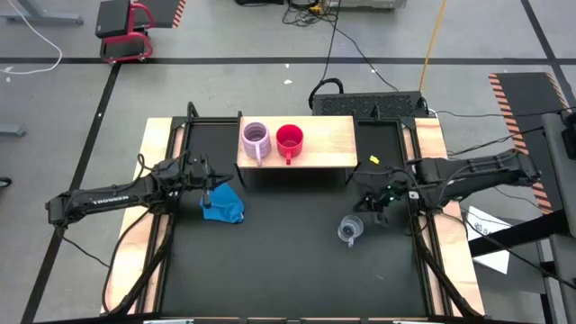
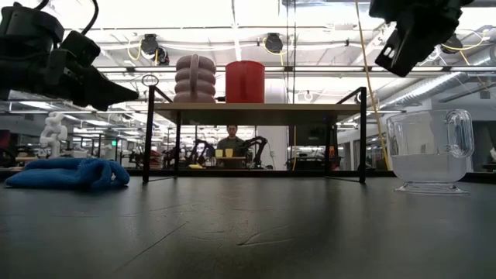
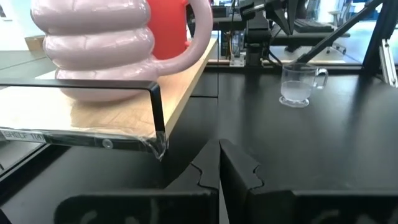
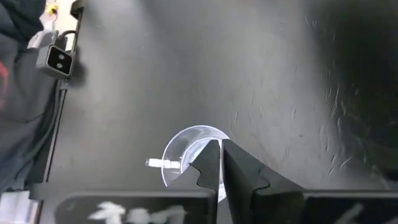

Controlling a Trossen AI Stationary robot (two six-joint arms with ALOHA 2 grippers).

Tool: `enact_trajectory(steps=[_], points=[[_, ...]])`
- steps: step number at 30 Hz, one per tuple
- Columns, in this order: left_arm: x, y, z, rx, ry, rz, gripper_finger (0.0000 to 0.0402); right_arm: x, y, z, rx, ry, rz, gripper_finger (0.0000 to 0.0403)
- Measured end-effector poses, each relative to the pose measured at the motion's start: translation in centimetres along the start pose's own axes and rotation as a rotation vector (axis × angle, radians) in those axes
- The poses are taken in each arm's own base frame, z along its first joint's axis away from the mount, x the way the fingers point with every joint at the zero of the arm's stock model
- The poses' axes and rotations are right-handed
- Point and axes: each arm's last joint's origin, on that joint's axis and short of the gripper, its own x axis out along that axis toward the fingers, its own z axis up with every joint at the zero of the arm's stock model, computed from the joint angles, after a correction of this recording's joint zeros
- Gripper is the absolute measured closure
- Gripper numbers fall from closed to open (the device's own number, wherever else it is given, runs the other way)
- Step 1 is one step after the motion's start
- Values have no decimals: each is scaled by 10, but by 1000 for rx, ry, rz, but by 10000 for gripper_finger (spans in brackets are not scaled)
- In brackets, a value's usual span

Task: Stack small to large cups/mugs on shelf
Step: Put the transparent mug on the shelf

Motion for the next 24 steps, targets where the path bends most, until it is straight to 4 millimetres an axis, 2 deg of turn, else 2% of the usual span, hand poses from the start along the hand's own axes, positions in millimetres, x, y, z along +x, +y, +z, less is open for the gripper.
enact_trajectory(steps=[5,13,18,24], points=[[0,0,0,6,4,-1,386,13,-2,1,97,90,-27,352],[0,-1,0,11,1,-42,395,25,-6,-4,197,209,-72,284],[0,-2,0,11,-1,-51,382,31,-7,-5,225,254,-92,271],[0,-2,0,10,-1,-52,398,42,-10,-6,225,307,-110,271]])
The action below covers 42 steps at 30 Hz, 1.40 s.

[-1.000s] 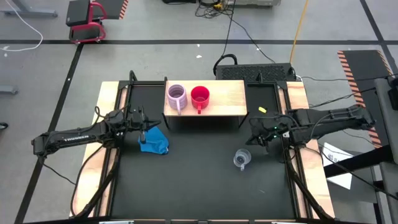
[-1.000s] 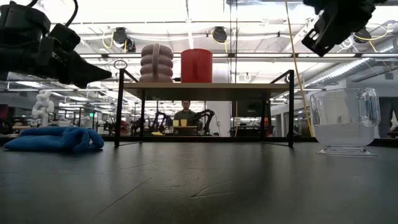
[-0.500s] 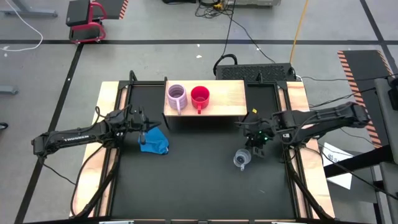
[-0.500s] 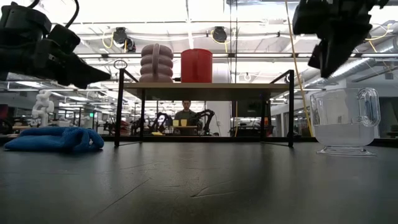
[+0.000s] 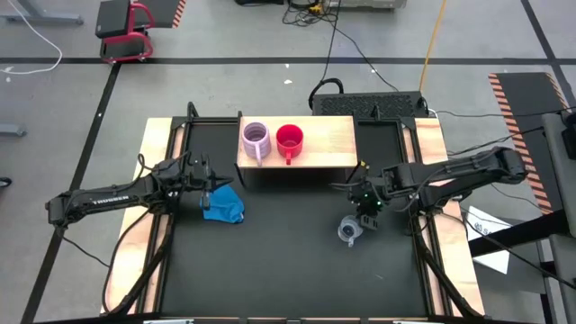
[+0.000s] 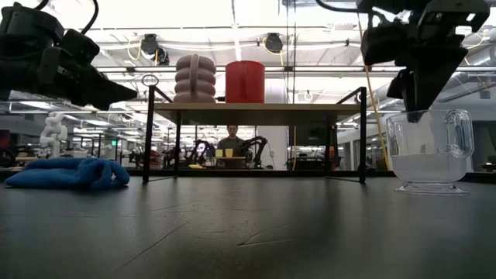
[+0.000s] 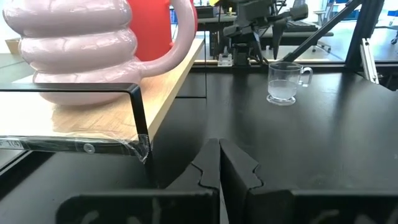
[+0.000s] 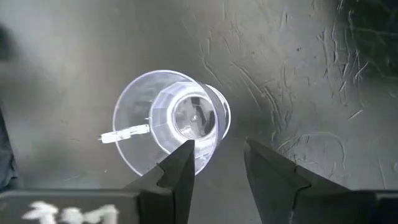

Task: Stack small to large cups/mugs on shelf
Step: Put the transparent mug on the shelf

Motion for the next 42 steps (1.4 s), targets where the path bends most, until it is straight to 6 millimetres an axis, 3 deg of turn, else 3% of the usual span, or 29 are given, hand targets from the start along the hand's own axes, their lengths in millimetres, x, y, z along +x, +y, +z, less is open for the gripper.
enact_trajectory(steps=[11,24,34,42], points=[[0,0,0,-1,-4,-10,372,14,-1,4,11,50,-24,270],[0,-2,1,4,-13,-57,371,15,2,4,16,47,-18,270],[0,-2,1,4,-14,-59,371,28,1,7,20,92,-39,272],[0,-2,1,4,-13,-60,371,29,1,6,3,99,-41,320]])
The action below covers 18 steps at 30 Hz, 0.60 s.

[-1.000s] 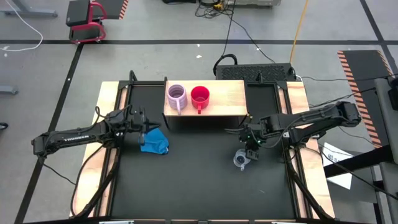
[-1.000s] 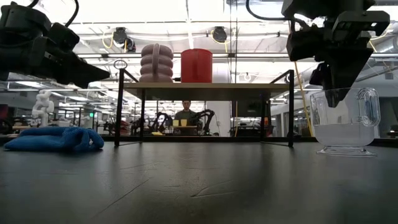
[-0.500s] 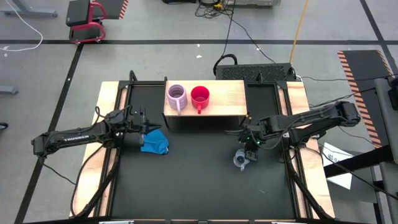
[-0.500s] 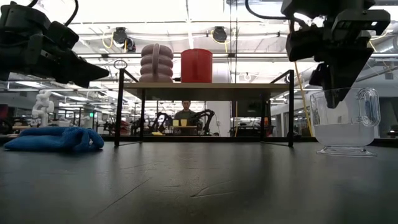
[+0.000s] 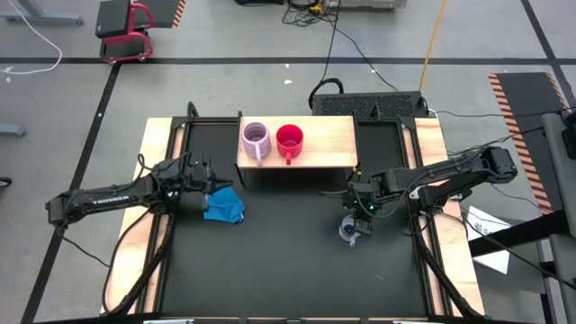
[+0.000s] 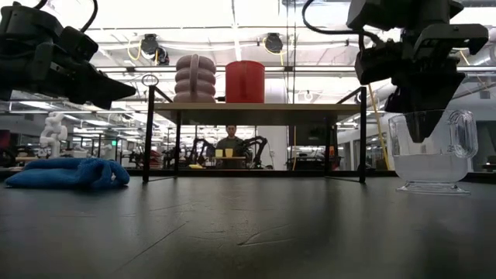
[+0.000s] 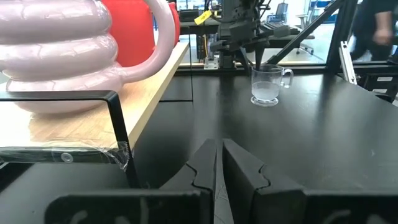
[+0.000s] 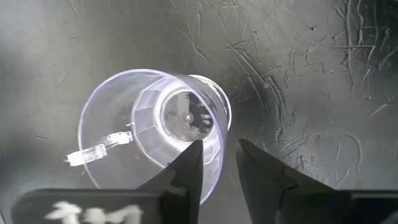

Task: Stack small to large cups/mugs on shelf
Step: Put the transparent mug on the shelf

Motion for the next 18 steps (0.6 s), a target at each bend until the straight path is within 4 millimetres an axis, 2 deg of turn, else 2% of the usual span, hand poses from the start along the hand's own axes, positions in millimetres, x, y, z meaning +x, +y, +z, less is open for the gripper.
enact_trajectory(steps=[9,18], points=[[0,-1,0,0,-2,-40,371,-4,0,-1,-11,-12,6,397],[0,-1,0,0,-1,-44,371,-5,0,-2,-15,-20,9,401]])
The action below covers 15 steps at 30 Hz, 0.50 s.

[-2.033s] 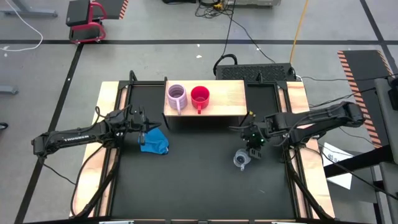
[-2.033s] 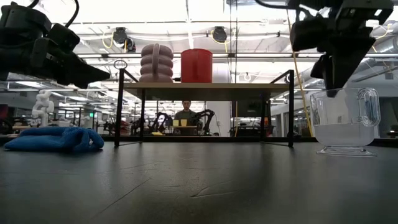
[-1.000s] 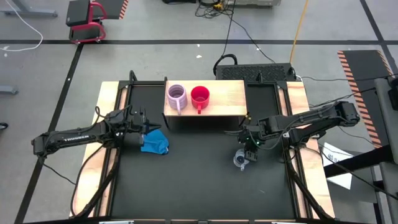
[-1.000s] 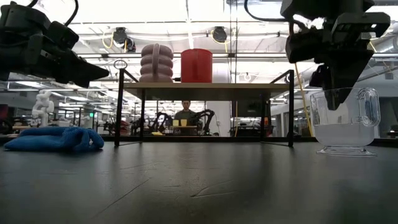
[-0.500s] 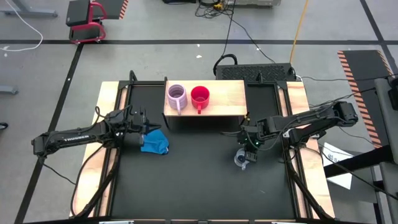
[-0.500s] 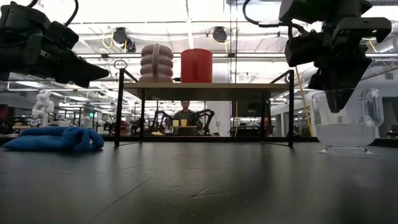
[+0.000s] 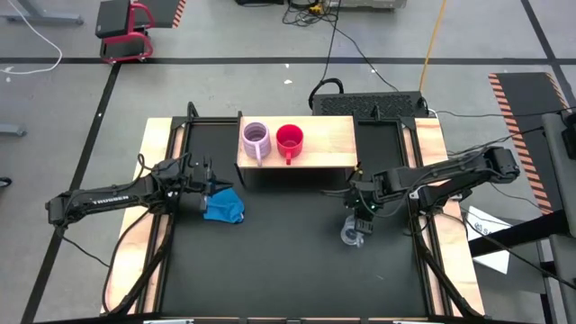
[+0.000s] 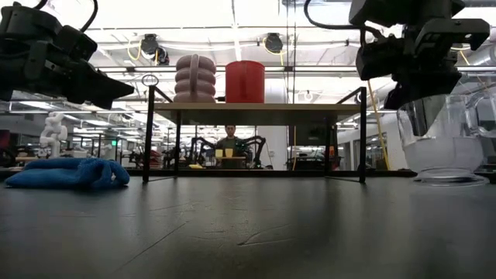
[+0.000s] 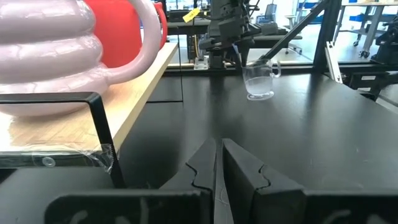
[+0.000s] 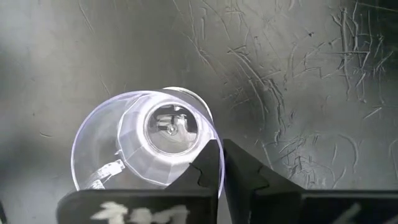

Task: Stack small to large cups/mugs on shelf
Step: Put the transparent mug on the shelf

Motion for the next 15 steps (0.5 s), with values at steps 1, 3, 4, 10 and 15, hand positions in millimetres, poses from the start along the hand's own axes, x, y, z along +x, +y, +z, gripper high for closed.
enact_trajectory(steps=[1,3,4,10,15], points=[[0,0,0,0,0,0,371,-1,0,0,0,-5,2,401],[0,0,0,0,0,0,371,-4,1,0,-13,-20,9,401],[0,0,0,0,-1,0,371,-7,2,0,-28,-35,14,401],[0,0,0,1,-2,0,371,-24,2,-2,-111,-146,0,402],[0,0,1,2,-7,0,371,-44,3,-6,-161,-298,-3,402]])
